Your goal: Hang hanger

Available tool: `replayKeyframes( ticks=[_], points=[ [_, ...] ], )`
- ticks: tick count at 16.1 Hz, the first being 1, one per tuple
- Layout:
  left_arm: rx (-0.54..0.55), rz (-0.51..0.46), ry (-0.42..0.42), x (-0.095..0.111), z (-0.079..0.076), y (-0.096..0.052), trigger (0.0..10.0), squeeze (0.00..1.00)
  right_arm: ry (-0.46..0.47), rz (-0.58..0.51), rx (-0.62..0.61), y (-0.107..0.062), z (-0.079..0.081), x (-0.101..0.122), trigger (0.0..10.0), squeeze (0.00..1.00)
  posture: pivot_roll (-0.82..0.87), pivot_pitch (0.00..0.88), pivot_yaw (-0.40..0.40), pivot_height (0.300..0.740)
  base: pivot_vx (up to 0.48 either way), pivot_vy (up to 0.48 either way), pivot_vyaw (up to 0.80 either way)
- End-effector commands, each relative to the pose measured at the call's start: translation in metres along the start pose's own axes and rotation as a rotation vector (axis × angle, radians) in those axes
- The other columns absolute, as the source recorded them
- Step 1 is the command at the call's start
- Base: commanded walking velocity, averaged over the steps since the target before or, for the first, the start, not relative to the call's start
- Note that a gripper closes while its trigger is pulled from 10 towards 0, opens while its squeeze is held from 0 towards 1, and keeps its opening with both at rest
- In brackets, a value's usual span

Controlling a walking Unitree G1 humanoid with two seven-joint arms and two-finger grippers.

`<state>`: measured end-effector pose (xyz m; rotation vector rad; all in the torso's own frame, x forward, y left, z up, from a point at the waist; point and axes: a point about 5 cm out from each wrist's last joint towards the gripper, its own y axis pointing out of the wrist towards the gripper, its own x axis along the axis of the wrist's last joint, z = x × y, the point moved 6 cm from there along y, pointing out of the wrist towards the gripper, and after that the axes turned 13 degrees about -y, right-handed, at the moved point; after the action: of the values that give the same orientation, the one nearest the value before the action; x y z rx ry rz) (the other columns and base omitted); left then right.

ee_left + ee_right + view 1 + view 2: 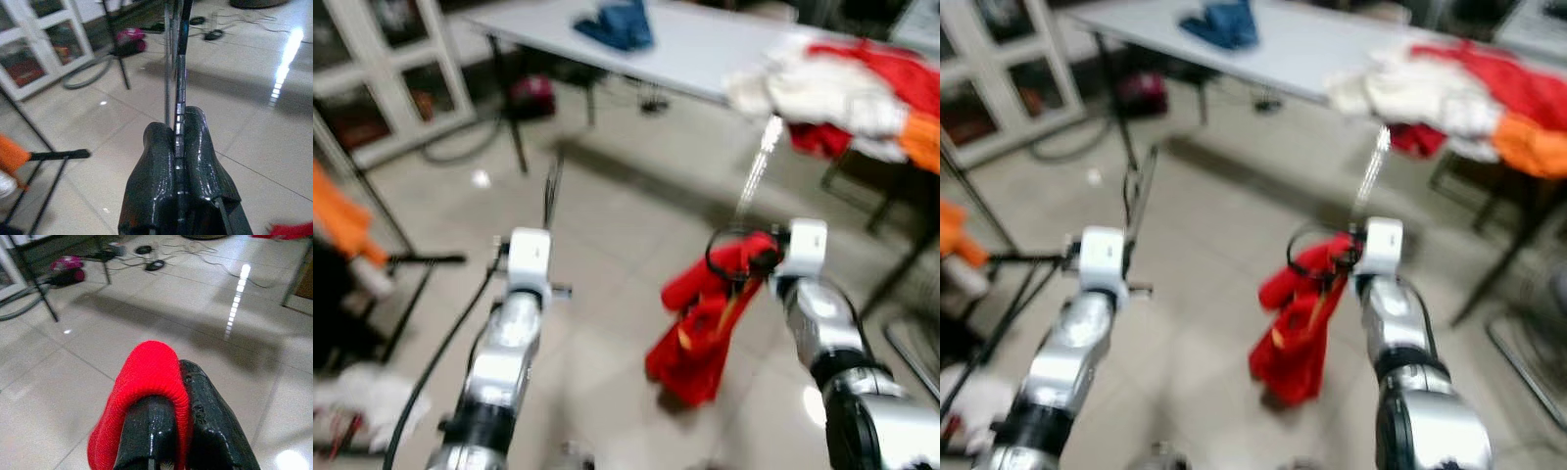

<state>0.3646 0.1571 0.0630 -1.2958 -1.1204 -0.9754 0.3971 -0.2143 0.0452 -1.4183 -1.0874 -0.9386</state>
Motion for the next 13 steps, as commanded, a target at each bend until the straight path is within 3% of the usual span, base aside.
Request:
replayKeyframes(
  ticks=[1, 6, 13],
  points=[
    [-0.007, -0.018, 0.011, 0.002, -0.009, 0.000, 10.0, 0.00, -0.012, -0.049, -0.006, 0.001, -0.005, 0.013, 0.0, 0.00, -0.09, 0.004, 0.010, 0.740, 0.000, -0.469, 0.63],
    [0.040, 0.000, 0.044, -0.004, -0.004, -0.005, 10.0, 0.00, -0.029, -0.038, 0.046, 0.001, 0.010, 0.010, 0.0, 0.00, -0.08, 0.022, 0.001, 0.740, 0.000, -0.469, 0.62],
    [0.162, 0.027, 0.015, -0.005, 0.019, -0.001, 10.0, 0.00, -0.050, -0.040, 0.097, 0.003, 0.022, 0.012, 0.0, 0.00, -0.06, 0.022, -0.023, 0.740, 0.000, -0.468, 0.60]
  ],
)
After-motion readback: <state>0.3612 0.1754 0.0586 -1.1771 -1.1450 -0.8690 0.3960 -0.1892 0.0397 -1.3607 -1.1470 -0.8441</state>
